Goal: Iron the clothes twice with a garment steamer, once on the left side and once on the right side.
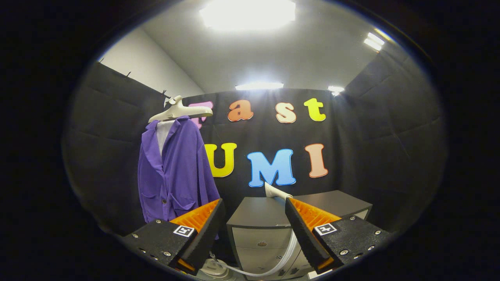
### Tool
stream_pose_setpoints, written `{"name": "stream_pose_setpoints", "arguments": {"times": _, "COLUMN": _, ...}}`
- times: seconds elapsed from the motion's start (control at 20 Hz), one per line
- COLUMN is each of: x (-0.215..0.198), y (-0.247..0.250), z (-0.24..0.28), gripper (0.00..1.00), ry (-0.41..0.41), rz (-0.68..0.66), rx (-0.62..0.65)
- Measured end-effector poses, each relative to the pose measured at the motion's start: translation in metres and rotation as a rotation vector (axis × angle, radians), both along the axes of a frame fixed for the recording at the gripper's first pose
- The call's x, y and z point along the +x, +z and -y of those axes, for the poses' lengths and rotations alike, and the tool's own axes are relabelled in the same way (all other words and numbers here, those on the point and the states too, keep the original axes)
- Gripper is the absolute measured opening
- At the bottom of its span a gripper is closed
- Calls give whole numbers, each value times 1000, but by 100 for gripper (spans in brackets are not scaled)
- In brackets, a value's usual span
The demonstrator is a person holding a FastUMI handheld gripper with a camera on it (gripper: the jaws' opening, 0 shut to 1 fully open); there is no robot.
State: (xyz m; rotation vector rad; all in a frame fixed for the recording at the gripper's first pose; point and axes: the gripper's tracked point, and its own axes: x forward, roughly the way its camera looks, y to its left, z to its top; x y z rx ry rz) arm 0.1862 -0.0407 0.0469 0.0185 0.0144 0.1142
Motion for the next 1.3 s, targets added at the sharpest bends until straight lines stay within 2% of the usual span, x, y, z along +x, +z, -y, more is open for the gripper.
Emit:
{"name": "stream_pose_setpoints", "arguments": {"times": 0.6, "x": 136, "y": 11, "z": 7, "gripper": 95, "ry": 91, "rz": -69, "rx": 24}}
{"name": "stream_pose_setpoints", "arguments": {"times": 0.7, "x": 157, "y": 8, "z": 7, "gripper": 95, "ry": 117, "rz": -101, "rx": 27}}
{"name": "stream_pose_setpoints", "arguments": {"times": 1.1, "x": 245, "y": -22, "z": 47, "gripper": 95, "ry": 129, "rz": -231, "rx": 40}}
{"name": "stream_pose_setpoints", "arguments": {"times": 1.3, "x": 282, "y": -43, "z": 53, "gripper": 95, "ry": 186, "rz": -339, "rx": 134}}
